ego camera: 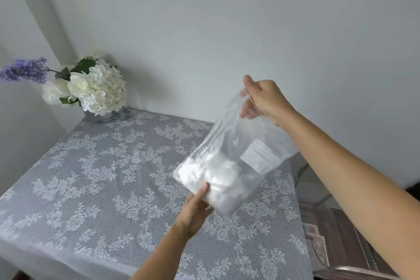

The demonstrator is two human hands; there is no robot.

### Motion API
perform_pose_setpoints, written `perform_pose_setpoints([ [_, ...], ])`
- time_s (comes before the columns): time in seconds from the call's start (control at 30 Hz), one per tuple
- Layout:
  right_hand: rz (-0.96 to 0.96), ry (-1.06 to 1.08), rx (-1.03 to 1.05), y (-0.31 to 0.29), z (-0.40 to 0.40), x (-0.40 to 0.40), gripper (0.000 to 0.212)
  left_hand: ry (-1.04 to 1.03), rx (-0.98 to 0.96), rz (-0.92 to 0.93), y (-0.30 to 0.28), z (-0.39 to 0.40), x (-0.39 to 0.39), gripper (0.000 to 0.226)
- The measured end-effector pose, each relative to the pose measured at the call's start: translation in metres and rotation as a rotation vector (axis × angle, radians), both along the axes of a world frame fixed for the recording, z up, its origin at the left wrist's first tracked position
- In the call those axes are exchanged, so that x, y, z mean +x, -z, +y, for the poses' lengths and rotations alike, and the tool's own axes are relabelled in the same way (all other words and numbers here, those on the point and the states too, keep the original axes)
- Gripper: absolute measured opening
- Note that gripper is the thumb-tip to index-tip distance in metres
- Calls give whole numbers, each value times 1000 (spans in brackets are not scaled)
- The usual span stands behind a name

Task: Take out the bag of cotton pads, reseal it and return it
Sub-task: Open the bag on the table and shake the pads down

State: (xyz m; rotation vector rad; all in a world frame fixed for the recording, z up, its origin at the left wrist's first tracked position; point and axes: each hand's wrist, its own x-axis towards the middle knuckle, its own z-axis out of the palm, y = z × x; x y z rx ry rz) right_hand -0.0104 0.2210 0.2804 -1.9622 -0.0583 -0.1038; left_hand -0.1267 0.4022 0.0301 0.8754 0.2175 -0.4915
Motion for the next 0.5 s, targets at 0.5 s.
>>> perform_pose_setpoints([
  [0.5,208,-116,-296,32,-44,-13,36,-137,-27,43,2,14,6,90],
])
